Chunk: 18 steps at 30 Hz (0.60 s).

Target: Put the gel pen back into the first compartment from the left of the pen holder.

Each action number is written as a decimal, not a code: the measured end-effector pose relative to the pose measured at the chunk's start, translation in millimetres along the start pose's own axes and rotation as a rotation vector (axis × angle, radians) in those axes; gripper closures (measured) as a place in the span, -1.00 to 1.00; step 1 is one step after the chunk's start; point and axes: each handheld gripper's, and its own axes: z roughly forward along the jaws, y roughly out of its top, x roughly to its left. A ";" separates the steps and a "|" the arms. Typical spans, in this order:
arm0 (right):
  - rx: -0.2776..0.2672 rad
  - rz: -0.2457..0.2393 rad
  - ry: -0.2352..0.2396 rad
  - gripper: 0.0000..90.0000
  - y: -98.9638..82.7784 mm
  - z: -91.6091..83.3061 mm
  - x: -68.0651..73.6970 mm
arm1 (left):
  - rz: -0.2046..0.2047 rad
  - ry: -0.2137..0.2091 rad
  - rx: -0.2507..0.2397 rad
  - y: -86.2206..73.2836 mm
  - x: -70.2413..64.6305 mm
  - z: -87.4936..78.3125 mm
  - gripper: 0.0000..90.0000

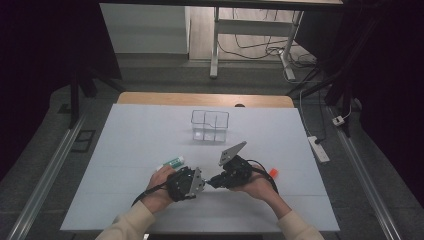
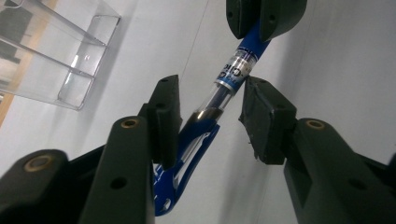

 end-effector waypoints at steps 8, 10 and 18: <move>-0.025 0.001 0.010 0.76 1.0 -3.4 0.9 | 0.059 -0.026 0.026 -2.1 1.5 -0.5 0.54; -0.043 0.003 0.006 0.74 1.0 -4.9 0.6 | 0.073 -0.034 0.025 -2.6 1.7 -1.1 0.61; -0.140 0.015 -0.039 0.56 0.7 -11.1 -0.2 | 0.067 -0.018 0.001 -3.1 3.4 -6.1 0.73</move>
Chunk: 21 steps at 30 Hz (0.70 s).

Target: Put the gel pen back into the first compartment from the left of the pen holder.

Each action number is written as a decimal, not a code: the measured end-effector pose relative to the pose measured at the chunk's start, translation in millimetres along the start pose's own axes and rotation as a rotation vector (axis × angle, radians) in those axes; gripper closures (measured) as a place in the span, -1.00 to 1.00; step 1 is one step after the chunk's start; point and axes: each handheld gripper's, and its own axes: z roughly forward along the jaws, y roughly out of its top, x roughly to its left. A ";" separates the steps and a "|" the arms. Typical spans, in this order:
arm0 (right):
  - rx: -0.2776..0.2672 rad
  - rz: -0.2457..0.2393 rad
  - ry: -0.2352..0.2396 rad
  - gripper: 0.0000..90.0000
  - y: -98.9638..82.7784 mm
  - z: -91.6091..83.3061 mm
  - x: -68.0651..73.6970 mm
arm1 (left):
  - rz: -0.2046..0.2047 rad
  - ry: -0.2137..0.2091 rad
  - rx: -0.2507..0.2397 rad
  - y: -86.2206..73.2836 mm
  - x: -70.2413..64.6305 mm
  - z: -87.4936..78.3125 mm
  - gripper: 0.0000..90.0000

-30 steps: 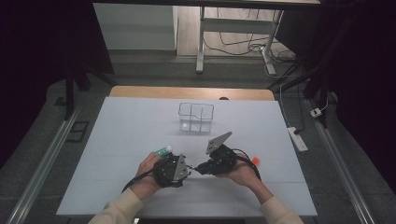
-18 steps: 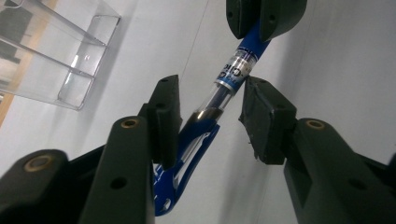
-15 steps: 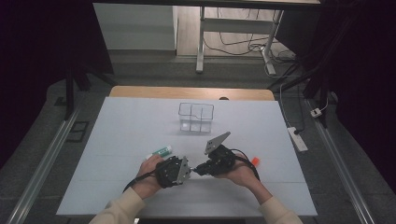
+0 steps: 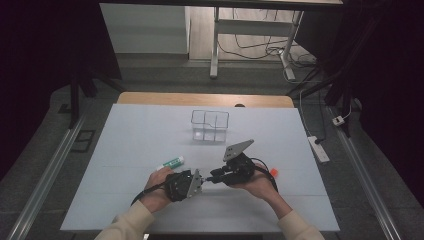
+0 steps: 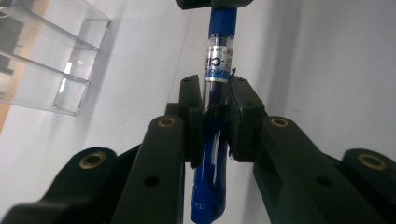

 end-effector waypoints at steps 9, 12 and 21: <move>-0.167 0.013 -0.075 0.18 0.5 -16.4 -2.4 | -0.087 0.015 -0.038 -7.8 10.9 -6.1 0.73; -0.206 0.020 -0.102 0.11 -1.0 -22.2 -4.1 | -0.120 0.019 -0.042 -11.0 14.4 -6.2 0.73; -0.247 0.034 -0.165 0.02 -9.9 -30.6 -9.6 | -0.251 0.008 -0.099 -23.5 27.8 -9.9 0.73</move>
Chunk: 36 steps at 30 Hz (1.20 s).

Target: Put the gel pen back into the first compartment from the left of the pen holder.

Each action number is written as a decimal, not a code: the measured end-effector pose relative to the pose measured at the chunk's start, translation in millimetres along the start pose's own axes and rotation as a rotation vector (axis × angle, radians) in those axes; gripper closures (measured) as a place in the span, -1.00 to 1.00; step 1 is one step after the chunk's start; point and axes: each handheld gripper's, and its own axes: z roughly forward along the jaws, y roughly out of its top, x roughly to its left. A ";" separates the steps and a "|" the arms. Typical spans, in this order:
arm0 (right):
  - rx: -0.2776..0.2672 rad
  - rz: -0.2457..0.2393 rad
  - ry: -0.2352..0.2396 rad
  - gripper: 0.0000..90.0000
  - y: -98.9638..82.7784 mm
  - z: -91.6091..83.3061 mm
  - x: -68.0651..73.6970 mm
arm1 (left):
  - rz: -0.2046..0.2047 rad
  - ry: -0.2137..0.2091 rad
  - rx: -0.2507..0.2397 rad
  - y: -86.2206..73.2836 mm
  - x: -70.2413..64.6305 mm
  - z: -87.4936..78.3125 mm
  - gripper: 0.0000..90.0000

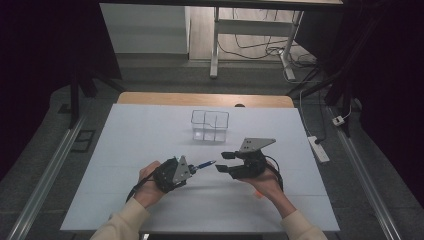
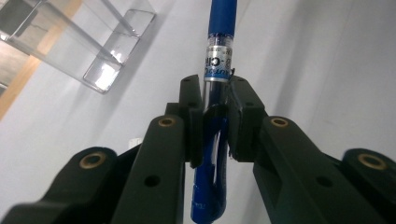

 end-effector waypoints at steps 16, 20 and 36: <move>0.001 0.042 -0.091 0.01 -32.0 -28.3 -4.4 | -0.215 -0.059 -0.142 -15.1 22.7 -7.8 0.73; 0.002 0.050 -0.106 0.01 -42.8 -35.9 -3.6 | -0.234 -0.070 -0.162 -16.0 24.7 -9.6 0.73; 0.022 0.069 -0.166 0.01 -72.6 -59.3 -4.2 | -0.260 -0.073 -0.188 -18.3 29.1 -12.8 0.73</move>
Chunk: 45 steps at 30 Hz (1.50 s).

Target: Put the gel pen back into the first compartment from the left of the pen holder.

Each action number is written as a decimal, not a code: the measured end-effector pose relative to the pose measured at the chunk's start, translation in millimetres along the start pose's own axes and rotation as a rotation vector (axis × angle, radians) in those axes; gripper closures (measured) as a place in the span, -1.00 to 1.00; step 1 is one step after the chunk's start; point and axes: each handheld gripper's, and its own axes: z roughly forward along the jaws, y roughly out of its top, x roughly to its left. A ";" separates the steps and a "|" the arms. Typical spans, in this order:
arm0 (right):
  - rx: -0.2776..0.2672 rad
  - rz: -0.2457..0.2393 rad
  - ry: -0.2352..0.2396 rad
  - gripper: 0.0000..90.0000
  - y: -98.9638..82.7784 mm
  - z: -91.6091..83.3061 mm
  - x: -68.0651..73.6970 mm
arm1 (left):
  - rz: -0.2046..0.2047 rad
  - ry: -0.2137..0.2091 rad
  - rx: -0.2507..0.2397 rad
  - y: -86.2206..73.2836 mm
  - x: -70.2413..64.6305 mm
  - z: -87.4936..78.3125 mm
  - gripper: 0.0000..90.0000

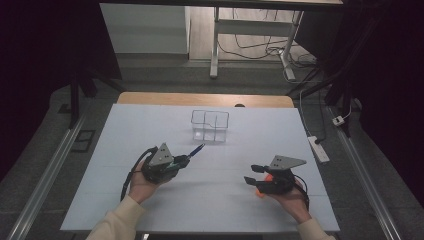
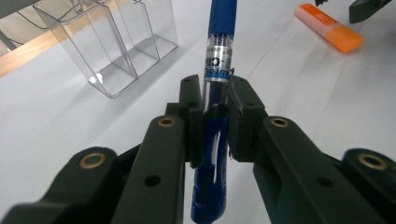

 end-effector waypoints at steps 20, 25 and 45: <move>0.008 0.027 -0.021 0.01 -14.3 -8.4 -6.2 | -0.016 0.000 -0.009 0.4 4.7 3.0 0.73; 0.007 0.018 -0.022 0.01 -14.2 -7.6 -4.9 | -0.030 0.006 -0.024 6.0 11.1 5.8 0.73; 0.005 0.041 -0.077 0.00 -26.5 -28.9 -2.7 | -0.118 -0.024 -0.168 62.2 57.2 24.4 0.73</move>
